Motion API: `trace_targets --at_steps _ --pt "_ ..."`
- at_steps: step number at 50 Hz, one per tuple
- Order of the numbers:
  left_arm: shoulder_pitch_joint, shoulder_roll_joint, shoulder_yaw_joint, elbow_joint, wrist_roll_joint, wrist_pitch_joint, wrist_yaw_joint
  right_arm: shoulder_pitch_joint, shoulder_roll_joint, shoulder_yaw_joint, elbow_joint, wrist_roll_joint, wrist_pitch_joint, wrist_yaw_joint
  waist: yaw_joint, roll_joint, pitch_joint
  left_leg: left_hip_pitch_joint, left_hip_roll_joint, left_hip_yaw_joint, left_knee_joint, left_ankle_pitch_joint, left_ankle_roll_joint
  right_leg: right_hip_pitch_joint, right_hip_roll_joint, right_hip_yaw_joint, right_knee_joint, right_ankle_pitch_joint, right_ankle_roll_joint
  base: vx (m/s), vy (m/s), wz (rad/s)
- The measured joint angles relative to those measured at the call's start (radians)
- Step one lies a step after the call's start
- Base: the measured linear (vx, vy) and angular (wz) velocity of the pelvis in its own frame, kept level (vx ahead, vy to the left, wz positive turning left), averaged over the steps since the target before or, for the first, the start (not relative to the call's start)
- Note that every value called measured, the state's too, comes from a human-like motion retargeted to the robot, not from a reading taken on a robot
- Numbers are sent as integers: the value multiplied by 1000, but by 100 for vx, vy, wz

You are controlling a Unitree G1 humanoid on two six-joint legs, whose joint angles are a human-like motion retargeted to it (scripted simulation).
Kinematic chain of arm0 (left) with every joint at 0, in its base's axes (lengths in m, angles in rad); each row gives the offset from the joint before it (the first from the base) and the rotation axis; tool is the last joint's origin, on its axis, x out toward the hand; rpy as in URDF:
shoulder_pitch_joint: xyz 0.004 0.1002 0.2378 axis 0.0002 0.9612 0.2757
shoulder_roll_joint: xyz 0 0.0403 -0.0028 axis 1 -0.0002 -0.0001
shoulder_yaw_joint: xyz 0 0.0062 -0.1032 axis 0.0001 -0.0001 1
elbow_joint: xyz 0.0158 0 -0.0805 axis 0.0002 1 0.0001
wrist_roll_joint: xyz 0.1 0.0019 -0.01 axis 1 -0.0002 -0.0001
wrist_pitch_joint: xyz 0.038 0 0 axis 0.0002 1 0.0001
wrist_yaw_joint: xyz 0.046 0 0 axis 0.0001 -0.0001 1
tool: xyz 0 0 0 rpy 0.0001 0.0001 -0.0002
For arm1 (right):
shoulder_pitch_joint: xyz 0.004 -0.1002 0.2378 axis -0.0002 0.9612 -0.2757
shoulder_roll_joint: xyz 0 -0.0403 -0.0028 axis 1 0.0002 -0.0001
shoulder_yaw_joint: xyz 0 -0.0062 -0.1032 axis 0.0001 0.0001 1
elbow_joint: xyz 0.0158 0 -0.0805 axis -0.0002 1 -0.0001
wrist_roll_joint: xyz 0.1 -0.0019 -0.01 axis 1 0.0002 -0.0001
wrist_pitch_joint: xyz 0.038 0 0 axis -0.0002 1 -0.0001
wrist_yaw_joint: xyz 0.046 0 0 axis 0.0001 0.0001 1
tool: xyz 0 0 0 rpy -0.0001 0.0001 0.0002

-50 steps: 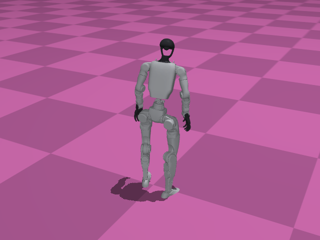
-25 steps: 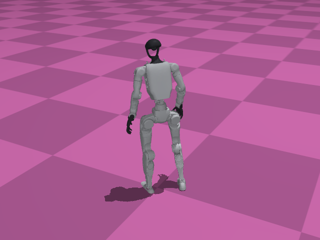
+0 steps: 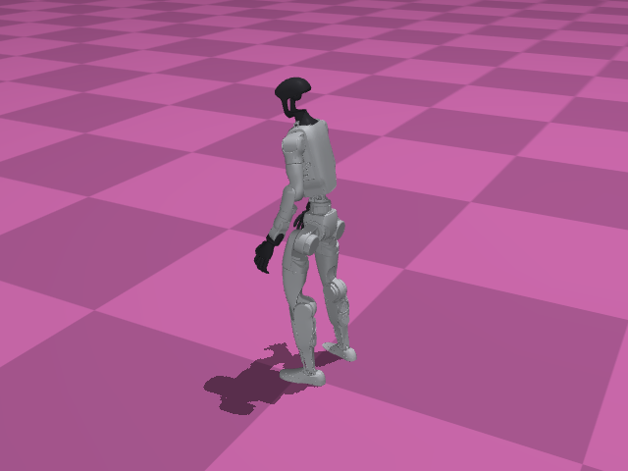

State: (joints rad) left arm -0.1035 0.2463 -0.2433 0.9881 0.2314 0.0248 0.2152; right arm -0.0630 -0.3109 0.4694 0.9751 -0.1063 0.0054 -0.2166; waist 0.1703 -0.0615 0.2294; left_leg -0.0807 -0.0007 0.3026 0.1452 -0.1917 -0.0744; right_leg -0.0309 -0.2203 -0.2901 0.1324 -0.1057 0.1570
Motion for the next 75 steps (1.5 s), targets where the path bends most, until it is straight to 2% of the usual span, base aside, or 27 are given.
trace_targets --at_steps 4,6,10,13,16,20,25,31,34,39,42,46,49,55,58,61,63,65,68,72,75 --pt "11 -9 21 48 -15 23 -14 3 12 -36 8 -9 17 -5 -28 -10 -36 33 54 264 25 -36 -7 17 -11 -151 -6 -9 5 -2 2 195" --pt "-7 -18 32 94 -36 34 -23 -3 18 -60 14 1 21 -6 -44 -7 -48 46 78 342 17 -32 -21 29 -4 -228 -12 -15 5 -3 7 194" --pt "-31 -40 30 172 -90 37 -33 -2 16 -86 20 41 9 -11 -62 18 -49 56 85 283 -54 -12 -70 71 18 -366 -11 -27 -12 -3 11 172" --pt "-35 -45 7 194 -120 28 -37 -2 6 -90 19 67 -5 -19 -74 47 -28 66 90 173 -101 7 -86 85 32 -399 52 -44 -63 -1 11 159" --pt "-25 -34 -22 190 -119 11 -35 0 1 -87 12 78 -21 -28 -84 66 -2 79 99 82 -115 22 -85 41 41 -282 188 -92 -101 1 8 150" --pt "0 -6 -52 168 -91 -12 -22 11 3 -80 -6 74 -40 -46 -94 61 14 83 90 -25 -101 24 -76 -52 62 -67 334 -143 -93 5 2 135" --pt "13 16 -75 148 -90 -14 -12 22 7 -76 -29 78 -43 -54 -114 55 25 85 65 -163 -94 22 -68 -69 99 93 254 -136 -95 6 -3 147" --pt "26 28 -116 113 -104 -34 3 51 27 -54 -38 75 -42 -64 -137 24 23 86 -8 -359 -123 58 -44 -47 189 496 82 -38 -63 4 -9 178" --pt "15 31 -117 91 -53 -47 6 57 37 -42 -39 62 -48 -58 -113 13 22 81 -41 -448 -154 93 -50 -39 176 504 59 0 -54 0 -13 155" --pt "-13 12 -74 38 55 -57 3 53 25 -20 -38 36 -58 -25 -49 21 21 57 -67 -544 -208 126 -67 -8 116 327 8 0 -38 -6 -13 159" --pt "-16 0 -46 -5 60 -52 6 39 8 8 -32 21 -54 -12 -21 15 21 29 -65 -427 -193 92 -50 -3 83 231 -5 7 -13 -8 -11 168" --pt "-19 -1 -28 -35 22 -25 5 2 -7 35 -12 4 -25 -7 -16 -11 15 -3 -42 -116 -104 36 -12 -6 36 100 -5 6 -2 -7 -8 180" --pt "-12 5 -20 -21 11 -9 -1 -9 -3 29 1 0 -10 -8 -22 -36 -1 -2 -21 57 -31 -4 7 0 7 3 -10 2 6 -3 -3 172" --pt "16 5 9 60 12 21 -17 10 17 -37 1 19 -6 -16 -52 -61 -53 56 55 358 23 -55 -12 27 -12 -198 -29 -17 21 1 6 174" --pt "-23 -6 28 141 -15 26 -19 -5 21 -79 1 37 -11 -25 -81 -39 -55 66 88 378 -11 -25 -54 52 7 -317 -34 -28 10 1 14 185" --pt "-24 -15 18 177 -44 21 -10 1 18 -102 0 63 -24 -45 -99 -6 -42 75 94 279 -72 -2 -99 70 20 -381 20 -53 -38 3 16 175" --pt "-20 -15 1 186 -54 15 -4 7 18 -110 0 81 -32 -59 -111 17 -24 83 98 196 -102 11 -114 55 26 -342 105 -84 -86 5 14 191" --pt "-14 -10 -20 186 -55 6 4 16 21 -111 -1 96 -42 -71 -124 33 -3 93 96 115 -121 25 -115 6 36 -220 224 -124 -116 6 10 204" --pt "-1 3 -46 170 -55 -9 14 31 25 -94 -7 101 -56 -84 -143 38 21 99 78 -2 -133 42 -105 -80 79 3 351 -159 -107 8 6 209" --pt "14 13 -60 132 -81 -15 14 32 16 -59 -26 88 -59 -85 -172 54 47 98 59 -162 -140 65 -95 -110 140 185 312 -159 -116 8 0 212" --pt "27 14 -70 100 -115 -20 17 28 10 -47 -37 77 -52 -87 -198 59 64 101 32 -285 -151 83 -81 -99 187 356 201 -105 -120 7 -7 222"
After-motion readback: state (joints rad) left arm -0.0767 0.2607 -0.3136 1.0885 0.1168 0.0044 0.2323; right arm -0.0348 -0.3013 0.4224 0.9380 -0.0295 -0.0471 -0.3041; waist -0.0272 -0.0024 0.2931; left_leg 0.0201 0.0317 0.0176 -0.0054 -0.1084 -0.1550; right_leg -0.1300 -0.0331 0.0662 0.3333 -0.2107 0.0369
